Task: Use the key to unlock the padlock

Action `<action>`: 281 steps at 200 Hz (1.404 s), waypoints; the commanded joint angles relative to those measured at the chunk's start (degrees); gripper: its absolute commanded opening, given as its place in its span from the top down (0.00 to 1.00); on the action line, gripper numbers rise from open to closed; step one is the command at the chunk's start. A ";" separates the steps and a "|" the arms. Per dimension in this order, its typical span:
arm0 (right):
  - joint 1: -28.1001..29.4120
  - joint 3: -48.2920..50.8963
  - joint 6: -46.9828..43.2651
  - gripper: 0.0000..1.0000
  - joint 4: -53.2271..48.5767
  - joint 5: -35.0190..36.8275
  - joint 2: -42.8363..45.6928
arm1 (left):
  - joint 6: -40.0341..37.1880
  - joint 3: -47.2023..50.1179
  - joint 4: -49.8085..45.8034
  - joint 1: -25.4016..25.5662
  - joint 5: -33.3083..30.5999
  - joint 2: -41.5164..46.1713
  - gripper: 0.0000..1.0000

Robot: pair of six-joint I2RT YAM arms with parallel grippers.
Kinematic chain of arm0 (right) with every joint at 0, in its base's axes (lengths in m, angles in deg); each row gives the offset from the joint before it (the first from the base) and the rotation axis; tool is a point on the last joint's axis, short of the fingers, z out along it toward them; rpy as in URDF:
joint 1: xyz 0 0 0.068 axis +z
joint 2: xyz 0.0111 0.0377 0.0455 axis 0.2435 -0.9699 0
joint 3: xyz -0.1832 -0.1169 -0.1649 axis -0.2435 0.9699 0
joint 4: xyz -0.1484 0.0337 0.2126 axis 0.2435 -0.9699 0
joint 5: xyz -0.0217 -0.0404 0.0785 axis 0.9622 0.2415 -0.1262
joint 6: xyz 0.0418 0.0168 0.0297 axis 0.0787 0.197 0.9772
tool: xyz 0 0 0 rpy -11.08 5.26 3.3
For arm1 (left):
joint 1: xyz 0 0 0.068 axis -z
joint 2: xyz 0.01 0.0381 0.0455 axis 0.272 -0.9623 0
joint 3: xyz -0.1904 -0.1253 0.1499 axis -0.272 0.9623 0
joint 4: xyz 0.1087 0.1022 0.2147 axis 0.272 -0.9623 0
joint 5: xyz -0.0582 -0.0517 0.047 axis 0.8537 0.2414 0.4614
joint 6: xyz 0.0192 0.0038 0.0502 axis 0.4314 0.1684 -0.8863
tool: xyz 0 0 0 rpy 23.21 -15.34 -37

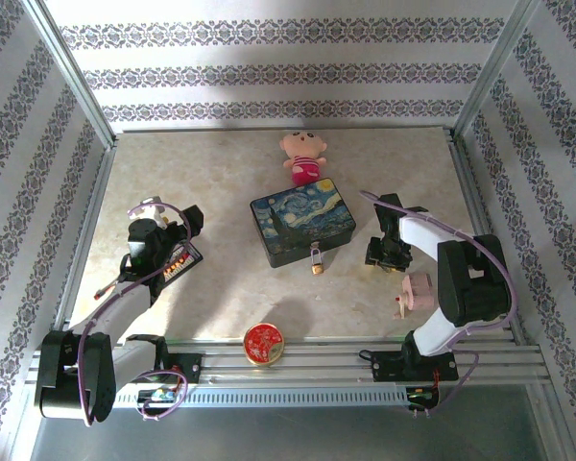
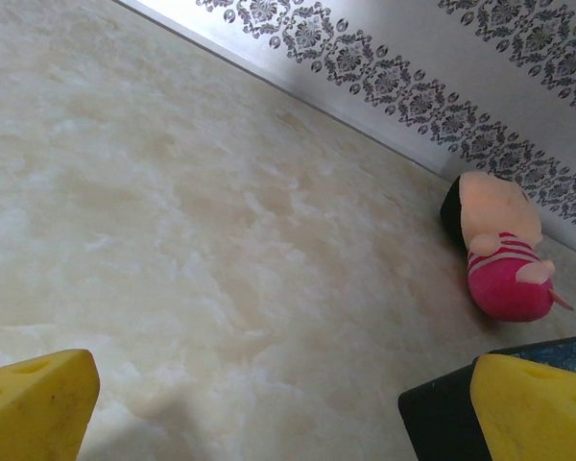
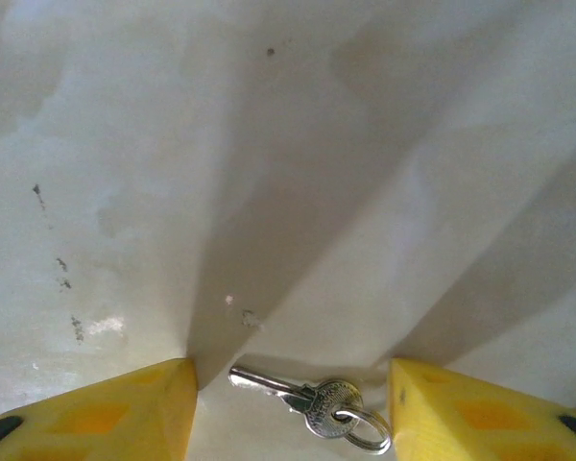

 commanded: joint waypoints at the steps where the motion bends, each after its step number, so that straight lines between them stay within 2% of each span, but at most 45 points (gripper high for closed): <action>1: 1.80 1.10 0.85 0.48 -1.71 -2.10 -0.41 | 0.67 -1.31 -1.49 0.43 -0.23 0.79 0.01; 27: 2.81 2.15 2.24 0.52 -2.09 -2.18 1.40 | 0.79 -1.40 -1.56 0.41 -0.32 0.82 0.01; 72: 3.20 4.44 4.01 0.51 -1.71 -0.81 4.96 | 0.93 -2.00 -0.79 0.44 0.19 -0.27 0.01; 150: 3.37 6.24 8.53 0.57 2.61 3.36 5.01 | 1.55 -2.28 -0.16 0.43 1.56 -1.52 0.01; 243: 3.81 5.69 13.60 0.64 2.84 9.85 6.87 | 1.77 -2.89 0.45 0.42 2.73 -2.79 0.01; 281: 3.65 5.79 13.59 0.68 2.97 9.89 7.42 | 2.07 -3.33 0.67 0.45 3.21 -3.29 0.01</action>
